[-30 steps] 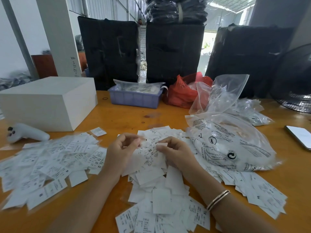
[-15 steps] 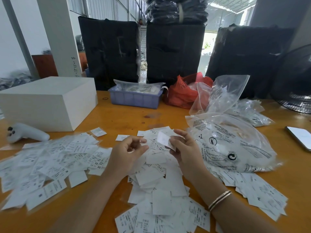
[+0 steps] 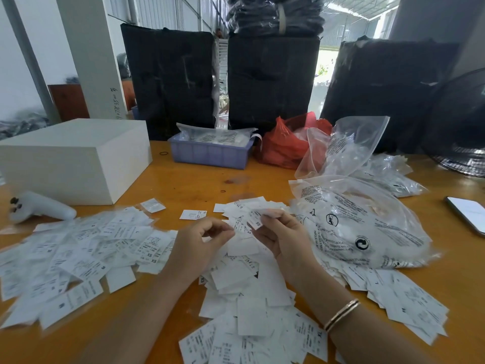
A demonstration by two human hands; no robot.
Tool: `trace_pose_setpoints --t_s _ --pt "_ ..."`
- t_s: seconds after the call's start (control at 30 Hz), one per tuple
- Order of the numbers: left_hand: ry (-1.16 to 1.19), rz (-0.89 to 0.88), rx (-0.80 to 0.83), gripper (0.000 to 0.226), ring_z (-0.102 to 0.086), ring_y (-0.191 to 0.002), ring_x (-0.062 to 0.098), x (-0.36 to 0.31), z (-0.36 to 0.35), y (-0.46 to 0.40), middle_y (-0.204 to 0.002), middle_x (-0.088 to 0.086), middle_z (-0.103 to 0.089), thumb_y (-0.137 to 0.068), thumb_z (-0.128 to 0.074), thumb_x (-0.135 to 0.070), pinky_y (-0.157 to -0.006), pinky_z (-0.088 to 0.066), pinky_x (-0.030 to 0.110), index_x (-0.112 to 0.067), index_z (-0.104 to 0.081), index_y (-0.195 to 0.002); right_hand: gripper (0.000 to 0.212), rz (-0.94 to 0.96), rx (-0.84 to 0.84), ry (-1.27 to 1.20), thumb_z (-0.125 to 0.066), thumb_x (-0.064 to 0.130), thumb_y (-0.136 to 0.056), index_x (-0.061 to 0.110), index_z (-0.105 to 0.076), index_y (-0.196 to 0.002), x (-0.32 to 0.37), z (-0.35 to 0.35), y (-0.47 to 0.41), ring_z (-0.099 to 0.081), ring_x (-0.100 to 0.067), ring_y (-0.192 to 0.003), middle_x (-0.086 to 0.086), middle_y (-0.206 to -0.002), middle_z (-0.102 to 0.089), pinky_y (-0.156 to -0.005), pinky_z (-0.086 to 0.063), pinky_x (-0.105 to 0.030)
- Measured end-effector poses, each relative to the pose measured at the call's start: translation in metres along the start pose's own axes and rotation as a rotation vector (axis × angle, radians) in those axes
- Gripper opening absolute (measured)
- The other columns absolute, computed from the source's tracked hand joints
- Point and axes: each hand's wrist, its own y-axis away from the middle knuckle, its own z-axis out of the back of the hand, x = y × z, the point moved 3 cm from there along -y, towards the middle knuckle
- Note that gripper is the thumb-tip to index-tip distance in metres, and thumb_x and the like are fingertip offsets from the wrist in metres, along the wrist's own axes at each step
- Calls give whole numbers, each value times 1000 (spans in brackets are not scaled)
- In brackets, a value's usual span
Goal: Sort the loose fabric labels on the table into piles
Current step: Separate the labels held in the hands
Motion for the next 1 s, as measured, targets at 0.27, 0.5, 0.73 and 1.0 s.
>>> trace_pose_setpoints --t_s 0.27,0.5,0.73,1.0 --pt "10 -59 22 16 -60 -78 -2 -4 1 0 -79 -15 -69 -79 -63 -35 -66 -43 7 -23 -73 -85 12 143 58 241 -64 16 -88 15 -69 -99 1 -11 10 -70 -19 -92 -3 -97 -74 -79 -56 -27" --pt "17 -28 13 19 -59 -74 -5 -1 3 -1 -70 -24 -67 -84 -67 -23 -64 -43 6 -40 -65 -76 18 220 55 499 -61 24 -90 17 -67 -74 4 -11 14 -51 -8 -64 6 -66 -57 -60 -40 -20" --pt "41 24 26 14 -59 -71 -4 2 2 -2 -75 -26 -67 -83 -67 -26 -62 -43 5 -38 -66 -75 33 293 65 723 -63 25 -89 5 -49 -66 5 -9 13 -37 -7 -53 10 -55 -42 -51 -30 -21" --pt "98 21 102 8 -61 -68 -4 2 -1 0 -74 -15 -70 -85 -66 -23 -64 -44 5 -25 -71 -78 39 314 93 870 -62 22 -87 19 -34 -61 1 -7 11 -30 -9 -53 5 -57 -32 -49 -24 -25"
